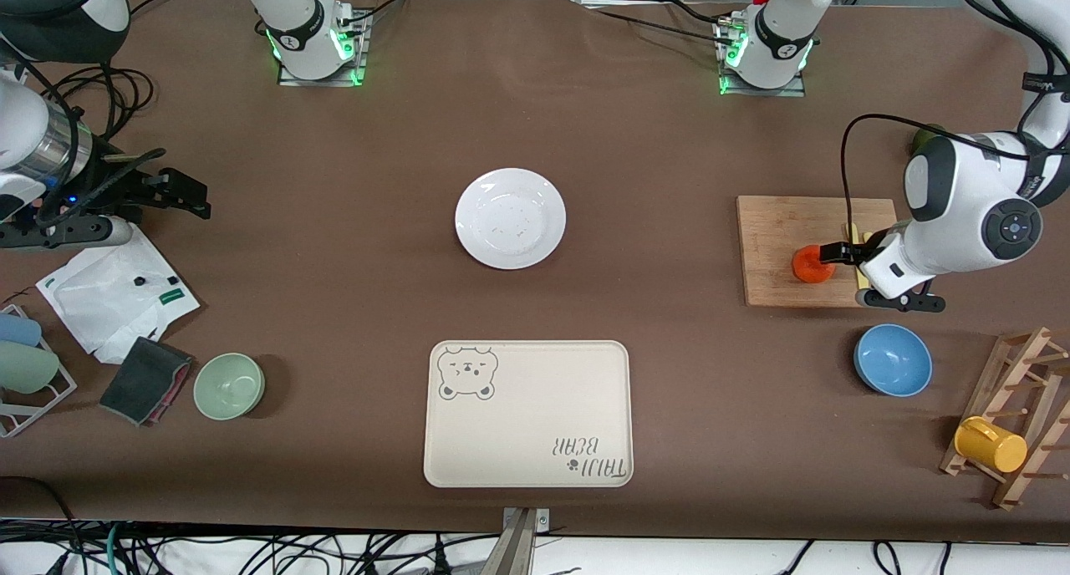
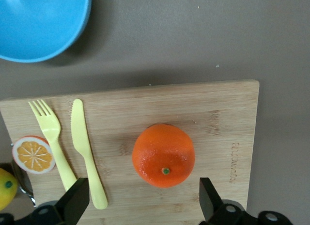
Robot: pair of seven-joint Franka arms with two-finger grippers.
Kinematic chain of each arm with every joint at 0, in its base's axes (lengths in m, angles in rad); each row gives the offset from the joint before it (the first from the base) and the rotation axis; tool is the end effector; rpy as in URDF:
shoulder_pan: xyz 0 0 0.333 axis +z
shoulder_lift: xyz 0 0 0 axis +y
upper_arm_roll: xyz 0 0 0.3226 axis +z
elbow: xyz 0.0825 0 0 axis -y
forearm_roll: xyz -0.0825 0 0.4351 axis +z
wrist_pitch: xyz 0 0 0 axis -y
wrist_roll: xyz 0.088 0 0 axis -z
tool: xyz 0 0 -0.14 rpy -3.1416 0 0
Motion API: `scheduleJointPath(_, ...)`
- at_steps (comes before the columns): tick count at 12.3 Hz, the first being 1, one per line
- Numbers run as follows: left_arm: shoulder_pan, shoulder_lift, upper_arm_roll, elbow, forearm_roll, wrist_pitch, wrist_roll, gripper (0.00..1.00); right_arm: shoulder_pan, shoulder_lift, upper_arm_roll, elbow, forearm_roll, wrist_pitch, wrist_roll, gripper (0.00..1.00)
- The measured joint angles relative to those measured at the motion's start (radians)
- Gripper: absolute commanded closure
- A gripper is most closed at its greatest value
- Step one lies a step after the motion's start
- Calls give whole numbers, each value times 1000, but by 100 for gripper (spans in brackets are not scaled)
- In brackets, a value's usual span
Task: Place orange and plate with both arms
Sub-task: 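Reach the left gripper down to the orange on the cutting board, then close the left gripper on the orange and lift it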
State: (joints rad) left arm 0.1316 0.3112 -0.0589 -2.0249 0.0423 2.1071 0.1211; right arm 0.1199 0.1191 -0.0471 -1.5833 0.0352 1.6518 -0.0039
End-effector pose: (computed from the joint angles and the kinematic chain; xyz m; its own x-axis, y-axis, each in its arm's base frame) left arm 0.6005 0.0465 0.2169 0.9713 -0.0732 -0.2263 -0.0716 -0.9973 0.0150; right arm 0.6411 0.0527 0.5241 0.9960 0.0737 -0.0504 0.0723 -0.9969 -0.0295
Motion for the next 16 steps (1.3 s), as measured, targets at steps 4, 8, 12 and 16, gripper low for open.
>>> scheduleJointPath(4, -5, -1, -8, -85, 0, 107, -7, 0, 0, 0, -1, 0, 0, 0, 0, 0)
scheduleJointPath(8, -4, 1, -8, -138, 0, 193, -8, 0, 0, 0, -2, 0, 0, 0, 0, 0)
scheduleJointPath(12, -2, 6, -8, -185, 0, 262, -9, 0, 0, 0, -2, 0, 0, 0, 0, 0)
scheduleJointPath(16, 4, 31, -7, -195, 0, 311, -12, 0, 0, 0, -5, 0, 0, 0, 0, 0)
